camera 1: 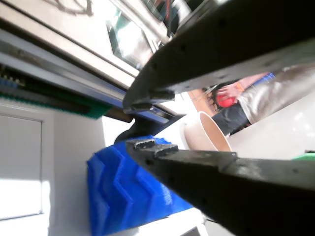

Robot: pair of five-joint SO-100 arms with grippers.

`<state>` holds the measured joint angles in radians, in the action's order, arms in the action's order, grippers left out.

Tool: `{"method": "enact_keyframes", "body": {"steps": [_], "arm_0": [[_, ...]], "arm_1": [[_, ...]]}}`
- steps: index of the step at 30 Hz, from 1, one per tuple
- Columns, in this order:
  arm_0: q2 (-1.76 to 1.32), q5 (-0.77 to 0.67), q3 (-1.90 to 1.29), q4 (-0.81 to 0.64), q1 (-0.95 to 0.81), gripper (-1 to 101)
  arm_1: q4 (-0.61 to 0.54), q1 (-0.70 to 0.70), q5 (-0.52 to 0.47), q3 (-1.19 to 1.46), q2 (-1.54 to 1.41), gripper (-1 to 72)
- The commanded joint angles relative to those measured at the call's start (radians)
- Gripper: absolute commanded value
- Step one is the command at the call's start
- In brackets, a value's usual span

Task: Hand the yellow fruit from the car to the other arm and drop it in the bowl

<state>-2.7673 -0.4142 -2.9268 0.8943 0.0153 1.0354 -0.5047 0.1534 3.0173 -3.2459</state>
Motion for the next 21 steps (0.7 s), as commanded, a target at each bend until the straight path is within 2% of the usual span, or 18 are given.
{"method": "enact_keyframes", "body": {"steps": [1,7,15,21], "arm_0": [[0.130,0.006,0.253,0.063,-0.005,10],[0.468,0.009,0.655,0.147,-0.005,17],[0.969,0.011,1.035,0.072,-0.005,27],[1.140,0.011,1.224,0.104,-0.005,29]], "arm_1": [[-0.023,-0.009,0.003,-0.005,-0.006,0.1],[-0.023,-0.009,0.005,-0.005,-0.006,0.1],[-0.018,-0.006,0.008,-0.017,-0.006,0.1],[-0.005,0.011,0.005,-0.037,-0.006,0.1]]}}
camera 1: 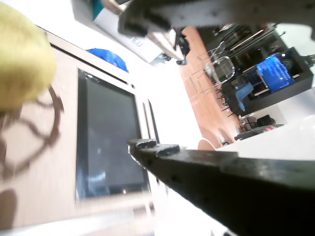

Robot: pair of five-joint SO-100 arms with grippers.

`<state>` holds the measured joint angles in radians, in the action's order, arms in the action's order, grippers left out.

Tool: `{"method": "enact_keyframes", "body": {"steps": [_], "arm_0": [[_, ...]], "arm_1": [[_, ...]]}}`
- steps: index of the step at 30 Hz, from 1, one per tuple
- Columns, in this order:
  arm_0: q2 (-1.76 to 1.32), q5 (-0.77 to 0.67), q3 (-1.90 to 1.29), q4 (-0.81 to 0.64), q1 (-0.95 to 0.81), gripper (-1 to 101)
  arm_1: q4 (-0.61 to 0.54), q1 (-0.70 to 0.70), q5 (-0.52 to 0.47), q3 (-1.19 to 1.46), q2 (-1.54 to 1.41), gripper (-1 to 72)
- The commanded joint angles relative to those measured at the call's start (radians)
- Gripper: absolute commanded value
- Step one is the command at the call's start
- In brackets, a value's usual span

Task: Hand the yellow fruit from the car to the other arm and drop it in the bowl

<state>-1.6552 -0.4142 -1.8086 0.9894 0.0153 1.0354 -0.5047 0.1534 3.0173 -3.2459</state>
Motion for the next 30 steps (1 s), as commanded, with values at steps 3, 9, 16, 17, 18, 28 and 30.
{"method": "enact_keyframes", "body": {"steps": [3,9,16,17,18,28,30], "arm_0": [[0.057,0.011,0.141,0.025,-0.002,29],[0.080,0.011,0.144,-0.043,0.026,33],[0.209,0.012,0.270,0.006,0.064,34],[0.227,0.012,0.291,0.014,0.064,34],[0.245,0.012,0.311,0.017,0.067,34],[0.410,0.097,0.436,-0.005,0.107,34],[0.430,0.120,0.448,-0.008,0.107,35]], "arm_1": [[0.017,0.018,0.003,-0.058,-0.006,0.1],[0.044,0.029,0.003,-0.089,-0.006,0.1],[0.049,0.029,0.000,-0.087,-0.006,0.1],[0.049,0.029,0.000,-0.087,-0.006,0.1],[0.049,0.029,0.000,-0.087,-0.006,0.1],[0.051,0.028,0.000,-0.083,-0.006,0.1],[0.051,0.028,0.000,-0.083,-0.006,0.1]]}}
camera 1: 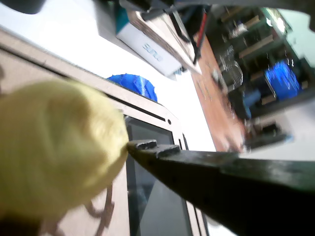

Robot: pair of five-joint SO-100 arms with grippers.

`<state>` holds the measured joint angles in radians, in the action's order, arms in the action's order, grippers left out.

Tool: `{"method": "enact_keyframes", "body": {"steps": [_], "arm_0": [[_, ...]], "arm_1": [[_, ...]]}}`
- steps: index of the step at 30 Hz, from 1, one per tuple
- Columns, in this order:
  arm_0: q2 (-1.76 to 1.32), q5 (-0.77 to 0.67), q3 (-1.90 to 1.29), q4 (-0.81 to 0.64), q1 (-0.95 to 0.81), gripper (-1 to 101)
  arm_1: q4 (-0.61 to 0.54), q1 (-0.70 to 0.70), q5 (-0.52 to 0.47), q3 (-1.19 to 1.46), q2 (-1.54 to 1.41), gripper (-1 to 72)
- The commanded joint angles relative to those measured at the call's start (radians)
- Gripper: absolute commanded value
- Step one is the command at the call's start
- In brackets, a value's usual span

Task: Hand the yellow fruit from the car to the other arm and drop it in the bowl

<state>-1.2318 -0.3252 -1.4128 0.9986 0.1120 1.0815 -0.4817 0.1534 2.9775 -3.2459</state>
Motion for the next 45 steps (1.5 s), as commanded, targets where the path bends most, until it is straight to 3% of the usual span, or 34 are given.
{"method": "enact_keyframes", "body": {"steps": [1,15,34,45], "arm_0": [[0.014,0.034,0.055,-0.018,0.011,35],[0.071,0.034,0.055,0.017,0.011,39],[0.074,0.029,0.043,0.212,0.069,41],[0.035,0.026,0.044,0.204,0.098,41]], "arm_1": [[0.005,0.005,0.000,-0.043,-0.006,0.1],[0.003,0.002,0.000,-0.041,-0.006,0.1],[0.000,0.002,0.002,-0.040,-0.006,0.1],[0.000,0.002,0.000,-0.040,-0.006,0.1]]}}
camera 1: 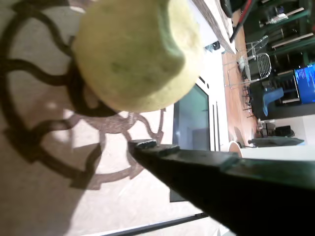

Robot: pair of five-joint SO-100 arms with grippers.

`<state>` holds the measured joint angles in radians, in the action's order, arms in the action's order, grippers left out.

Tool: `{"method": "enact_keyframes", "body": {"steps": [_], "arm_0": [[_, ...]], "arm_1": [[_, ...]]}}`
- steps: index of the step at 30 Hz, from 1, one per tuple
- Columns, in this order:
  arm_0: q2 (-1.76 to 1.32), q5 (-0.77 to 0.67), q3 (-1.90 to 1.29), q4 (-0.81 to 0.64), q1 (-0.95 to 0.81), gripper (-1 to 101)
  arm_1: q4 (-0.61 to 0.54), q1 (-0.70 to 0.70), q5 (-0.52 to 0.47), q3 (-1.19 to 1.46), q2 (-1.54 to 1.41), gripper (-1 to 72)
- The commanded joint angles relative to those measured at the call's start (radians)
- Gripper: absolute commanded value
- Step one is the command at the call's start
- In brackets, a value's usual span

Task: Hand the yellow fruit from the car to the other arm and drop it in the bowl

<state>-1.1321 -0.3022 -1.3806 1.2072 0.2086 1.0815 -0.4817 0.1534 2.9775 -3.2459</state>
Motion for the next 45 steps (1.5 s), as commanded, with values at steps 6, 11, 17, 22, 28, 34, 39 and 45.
{"method": "enact_keyframes", "body": {"steps": [6,11,17,22,28,34,39,45], "arm_0": [[-0.063,0.003,0.014,-0.008,0.002,40],[-0.060,0.006,0.015,-0.017,0.002,10],[-0.054,0.011,0.009,-0.020,0.000,0],[-0.046,0.011,0.009,-0.020,0.000,0],[-0.040,0.011,0.009,-0.028,-0.005,0],[-0.123,0.000,0.020,-0.021,-0.026,0],[-0.316,-0.003,0.012,0.061,-0.048,0],[-0.646,0.002,0.005,0.365,-0.067,0]], "arm_1": [[0.000,0.002,0.000,-0.040,-0.006,0.1],[0.000,0.002,0.000,-0.040,-0.006,0.1],[0.000,0.002,0.000,-0.040,-0.006,0.1],[0.000,0.002,0.000,-0.040,-0.006,0.1],[0.000,0.002,0.000,-0.040,-0.006,0.1],[0.000,0.002,0.000,-0.040,-0.006,0.1],[-0.002,0.002,-0.003,-0.040,-0.006,0.1],[-0.009,0.009,-0.021,-0.041,-0.006,0.1]]}}
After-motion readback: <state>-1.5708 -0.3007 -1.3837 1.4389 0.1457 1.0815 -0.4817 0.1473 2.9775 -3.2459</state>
